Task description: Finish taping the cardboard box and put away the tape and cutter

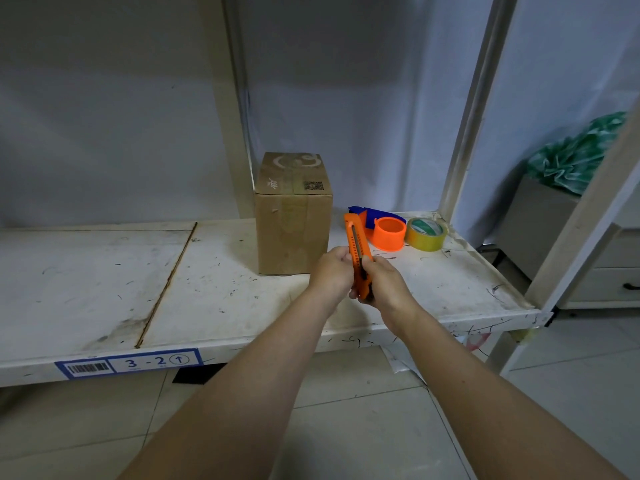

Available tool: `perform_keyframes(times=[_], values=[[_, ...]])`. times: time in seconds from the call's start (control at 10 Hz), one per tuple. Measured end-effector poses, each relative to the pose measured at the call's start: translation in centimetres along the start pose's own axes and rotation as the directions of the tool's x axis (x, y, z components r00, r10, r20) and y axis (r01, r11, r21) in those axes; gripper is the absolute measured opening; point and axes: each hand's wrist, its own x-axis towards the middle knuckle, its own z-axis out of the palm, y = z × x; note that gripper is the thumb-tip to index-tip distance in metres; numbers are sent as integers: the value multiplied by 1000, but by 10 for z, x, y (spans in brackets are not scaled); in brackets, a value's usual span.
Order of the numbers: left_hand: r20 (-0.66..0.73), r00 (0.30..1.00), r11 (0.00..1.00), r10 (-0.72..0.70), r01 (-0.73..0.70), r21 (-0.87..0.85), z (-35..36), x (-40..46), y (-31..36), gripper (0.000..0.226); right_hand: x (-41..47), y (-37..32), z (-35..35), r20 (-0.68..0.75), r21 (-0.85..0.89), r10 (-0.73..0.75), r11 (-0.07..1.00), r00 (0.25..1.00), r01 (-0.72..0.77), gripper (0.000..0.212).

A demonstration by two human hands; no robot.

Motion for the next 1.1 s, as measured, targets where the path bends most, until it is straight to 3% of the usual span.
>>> perform_keyframes(times=[0.2, 0.4, 0.7, 1.0, 1.1], values=[[18, 998, 992, -57, 55, 109, 10, 29, -15, 41, 45, 16, -14, -172, -170, 59, 982, 983, -88, 19], [-43, 999, 961, -30, 40, 273, 17, 76, -34, 39, 108, 23, -21, -236, -440, -43, 895, 971, -67, 35], [-61, 998, 956, -17, 34, 291, 28, 124, -46, 48, 176, 36, -11, -201, -660, -133, 751, 971, -33, 40], [-39, 998, 957, -46, 55, 284, 24, 110, -40, 51, 155, 42, -14, -285, -840, -216, 526, 934, -135, 49], [-20, 998, 968, -62, 65, 243, 23, 97, -35, 47, 132, 27, -19, -309, -819, -245, 559, 919, -126, 45]])
